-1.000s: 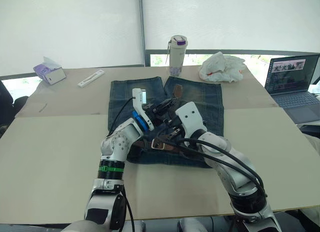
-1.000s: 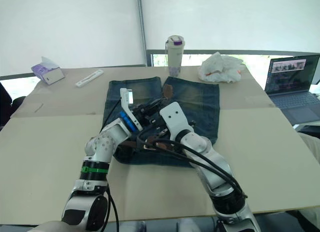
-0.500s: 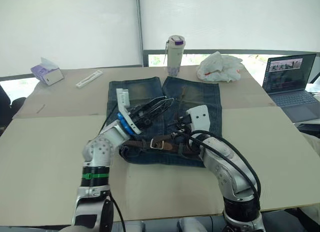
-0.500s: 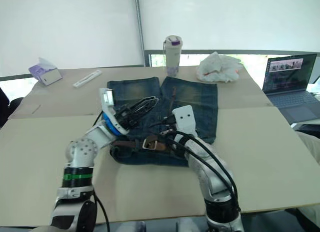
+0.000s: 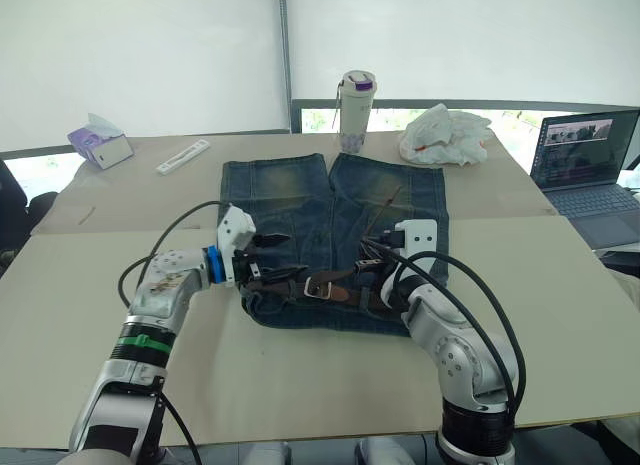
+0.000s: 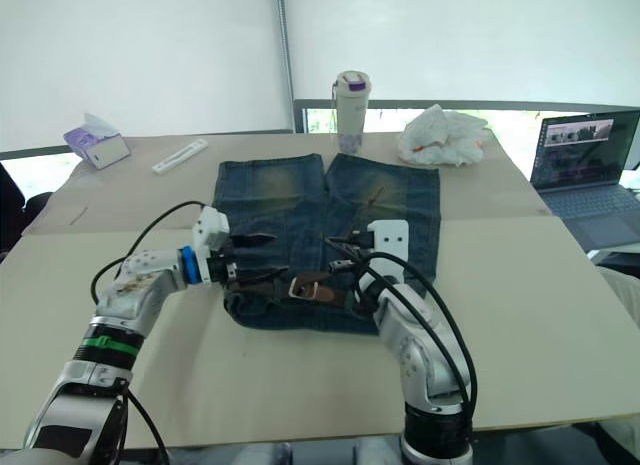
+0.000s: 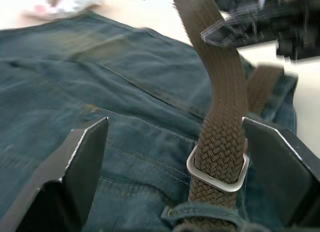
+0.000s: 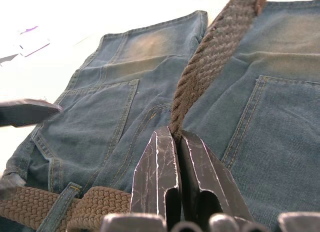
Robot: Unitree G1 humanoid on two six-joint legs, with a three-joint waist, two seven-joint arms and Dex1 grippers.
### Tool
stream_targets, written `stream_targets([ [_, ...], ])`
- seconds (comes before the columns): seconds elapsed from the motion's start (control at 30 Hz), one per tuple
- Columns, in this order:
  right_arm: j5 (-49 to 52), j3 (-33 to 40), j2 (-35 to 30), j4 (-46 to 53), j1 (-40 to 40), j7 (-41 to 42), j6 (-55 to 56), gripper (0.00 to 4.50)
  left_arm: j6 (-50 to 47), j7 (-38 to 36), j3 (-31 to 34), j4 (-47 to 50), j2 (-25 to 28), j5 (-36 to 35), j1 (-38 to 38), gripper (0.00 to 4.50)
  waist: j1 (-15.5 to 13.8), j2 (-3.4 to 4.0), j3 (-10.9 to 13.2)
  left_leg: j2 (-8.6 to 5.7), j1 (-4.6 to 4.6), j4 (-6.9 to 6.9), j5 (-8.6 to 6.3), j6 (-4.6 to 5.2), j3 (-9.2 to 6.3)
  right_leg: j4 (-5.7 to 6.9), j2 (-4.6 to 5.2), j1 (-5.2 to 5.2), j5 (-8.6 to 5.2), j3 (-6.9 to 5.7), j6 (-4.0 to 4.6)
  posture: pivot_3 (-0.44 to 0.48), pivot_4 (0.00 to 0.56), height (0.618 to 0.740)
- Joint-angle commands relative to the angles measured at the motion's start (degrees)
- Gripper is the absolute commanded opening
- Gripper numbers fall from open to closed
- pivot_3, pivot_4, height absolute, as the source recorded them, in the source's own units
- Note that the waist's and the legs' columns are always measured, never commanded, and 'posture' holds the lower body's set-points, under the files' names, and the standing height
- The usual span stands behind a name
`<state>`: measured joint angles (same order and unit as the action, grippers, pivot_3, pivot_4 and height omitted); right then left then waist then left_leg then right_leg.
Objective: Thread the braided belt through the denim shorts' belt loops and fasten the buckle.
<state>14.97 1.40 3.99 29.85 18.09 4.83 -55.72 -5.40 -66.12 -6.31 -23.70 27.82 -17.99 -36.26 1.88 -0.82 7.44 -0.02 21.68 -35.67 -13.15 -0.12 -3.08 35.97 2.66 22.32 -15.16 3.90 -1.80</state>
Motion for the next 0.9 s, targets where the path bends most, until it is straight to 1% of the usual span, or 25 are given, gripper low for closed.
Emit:
stream_targets([
  [0.03, 1.50, -0.30, 0.30, 1.20, 0.29, 0.01, 0.76, 0.00, 9.06, 0.24, -1.18, -3.77, -1.39, 4.54, -2.94, 4.47, 0.12, 0.00, 0.00, 0.00, 0.00, 0.00, 0.00, 0.00, 0.01, 0.00, -0.01, 0.00, 0.00, 0.00, 0.00, 0.000, 0.150, 0.740],
  [0.1, 1.39, -0.60, 0.18, 1.50, -0.13, -0.02, 0.66, 0.00, 12.23, 2.64, -0.60, -7.05, -2.87, 5.99, -4.18, 4.47, 0.33, 0.00, 0.00, 0.00, 0.00, 0.00, 0.00, 0.00, 0.01, 0.01, -0.02, 0.00, 0.00, 0.00, -0.01, 0.000, 0.150, 0.740],
  [0.17, 1.35, -0.49, -0.01, 1.95, -0.62, -0.11, 0.58, 0.00, 14.13, 4.29, -0.05, -9.97, -3.19, 7.42, -5.14, 4.47, 0.50, -0.01, 0.00, 0.02, 0.01, 0.00, 0.00, 0.01, 0.01, 0.03, -0.05, 0.00, 0.00, 0.01, -0.01, 0.000, 0.150, 0.740],
  [0.27, 1.54, 0.19, -0.08, 2.25, -1.21, -0.24, 0.66, 0.00, 17.57, 4.23, -0.06, -12.49, -2.98, 8.82, -5.23, 4.47, 0.73, -0.01, 0.00, 0.04, 0.02, -0.02, 0.00, 0.01, 0.00, 0.10, -0.09, 0.03, 0.00, 0.01, -0.02, 0.000, 0.150, 0.740],
  [0.4, 2.52, 1.91, 0.67, 2.07, -1.63, -0.58, 0.13, 0.00, 17.49, 0.69, 0.73, -10.99, -3.62, 6.38, -3.67, 4.47, 0.58, -0.01, 0.00, 0.04, 0.04, -0.05, 0.00, 0.02, 0.00, 0.10, -0.08, 0.03, 0.00, -0.01, -0.02, 0.000, 0.150, 0.740],
  [0.63, 3.56, 1.98, -0.25, 0.90, -1.82, -0.54, -0.32, 0.00, 17.65, 0.58, 1.26, -11.59, -3.97, 6.78, -3.46, 4.47, 0.55, -0.01, 0.00, 0.03, 0.05, -0.08, 0.00, 0.02, 0.00, 0.10, -0.07, 0.01, 0.00, -0.02, -0.02, 0.000, 0.150, 0.740],
  [0.77, 3.58, 1.77, -0.41, 0.61, -1.72, -0.48, -0.10, 0.00, 14.99, -1.29, 2.45, -9.18, -5.19, 3.53, -3.02, 4.47, 0.53, -0.01, 0.00, 0.03, 0.05, -0.09, 0.00, 0.02, 0.00, 0.11, -0.07, 0.01, -0.01, -0.02, -0.03, 0.000, 0.150, 0.740],
  [0.83, 3.50, 1.45, -0.43, 0.50, -1.80, -0.45, 0.01, 0.00, 12.95, -1.96, 3.02, -7.41, -5.66, 1.90, -2.35, 3.97, 0.57, -0.01, 0.00, 0.03, 0.06, -0.09, 0.00, 0.02, 0.00, 0.11, -0.07, 0.01, -0.01, -0.02, -0.03, 0.000, 0.150, 0.740],
  [0.9, 3.55, 1.37, -0.26, 0.41, -1.85, -0.51, 0.11, 0.00, 11.35, -3.36, 2.97, -5.84, -5.46, 0.93, -1.54, 3.23, 0.60, 0.00, 0.00, 0.04, 0.04, -0.09, 0.00, 0.02, -0.01, 0.12, -0.07, 0.00, -0.01, -0.02, -0.02, 0.000, 0.150, 0.740],
])
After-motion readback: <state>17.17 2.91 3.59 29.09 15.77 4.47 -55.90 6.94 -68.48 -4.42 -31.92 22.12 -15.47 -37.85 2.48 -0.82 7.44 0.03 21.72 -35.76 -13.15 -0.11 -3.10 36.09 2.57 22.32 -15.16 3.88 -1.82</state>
